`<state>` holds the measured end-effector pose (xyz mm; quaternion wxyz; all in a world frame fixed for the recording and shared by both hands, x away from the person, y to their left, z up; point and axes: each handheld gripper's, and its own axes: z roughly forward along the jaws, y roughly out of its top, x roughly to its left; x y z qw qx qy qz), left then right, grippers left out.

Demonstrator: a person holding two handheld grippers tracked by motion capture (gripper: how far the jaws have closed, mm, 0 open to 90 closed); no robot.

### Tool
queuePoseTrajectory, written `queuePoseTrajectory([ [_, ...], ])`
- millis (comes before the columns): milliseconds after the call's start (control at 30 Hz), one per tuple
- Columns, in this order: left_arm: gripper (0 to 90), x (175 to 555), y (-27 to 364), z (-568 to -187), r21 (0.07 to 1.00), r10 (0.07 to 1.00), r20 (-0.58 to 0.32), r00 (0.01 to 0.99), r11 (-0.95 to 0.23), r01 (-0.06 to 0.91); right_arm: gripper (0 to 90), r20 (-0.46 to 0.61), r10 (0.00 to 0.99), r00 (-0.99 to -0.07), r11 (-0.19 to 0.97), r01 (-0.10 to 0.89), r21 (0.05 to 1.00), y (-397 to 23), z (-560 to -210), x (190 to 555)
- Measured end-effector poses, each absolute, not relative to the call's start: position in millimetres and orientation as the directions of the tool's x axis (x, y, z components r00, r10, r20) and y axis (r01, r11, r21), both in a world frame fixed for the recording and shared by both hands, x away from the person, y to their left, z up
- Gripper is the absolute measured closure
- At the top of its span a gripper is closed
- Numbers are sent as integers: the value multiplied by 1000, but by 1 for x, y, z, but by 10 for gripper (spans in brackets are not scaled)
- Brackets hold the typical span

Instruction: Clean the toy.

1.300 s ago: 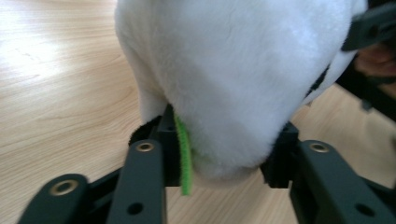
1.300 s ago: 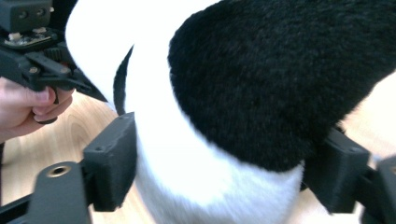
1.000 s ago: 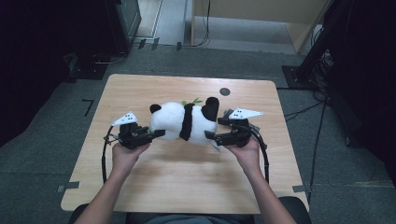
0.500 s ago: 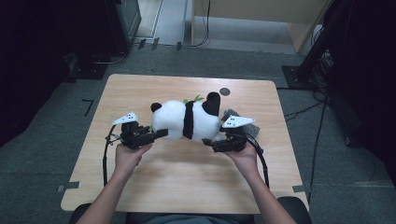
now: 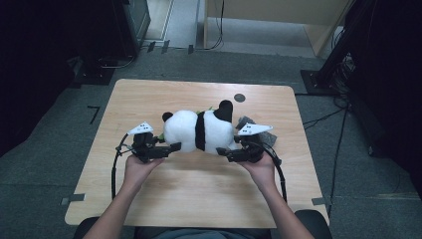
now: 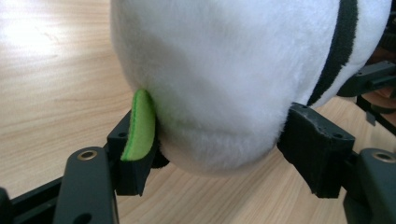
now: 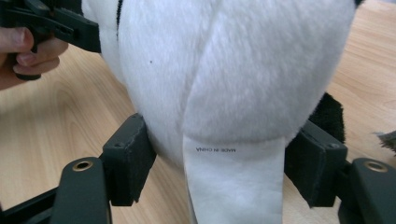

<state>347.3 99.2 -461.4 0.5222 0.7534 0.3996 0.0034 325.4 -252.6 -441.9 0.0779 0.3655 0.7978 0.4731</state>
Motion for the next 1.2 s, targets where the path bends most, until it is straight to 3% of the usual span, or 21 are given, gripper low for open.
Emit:
queuePoseTrajectory([
  [533,256,345,103,-464,758,624,-407,667,-177,628,287,316,657,-685,229,580,782,-254,-440,326],
  [833,269,349,98,-476,750,663,-377,647,-192,633,309,270,689,-673,263,579,772,-250,-452,335],
  [1200,266,350,101,-474,791,694,-294,657,-209,575,307,203,722,-661,266,537,801,-263,-448,334],
])
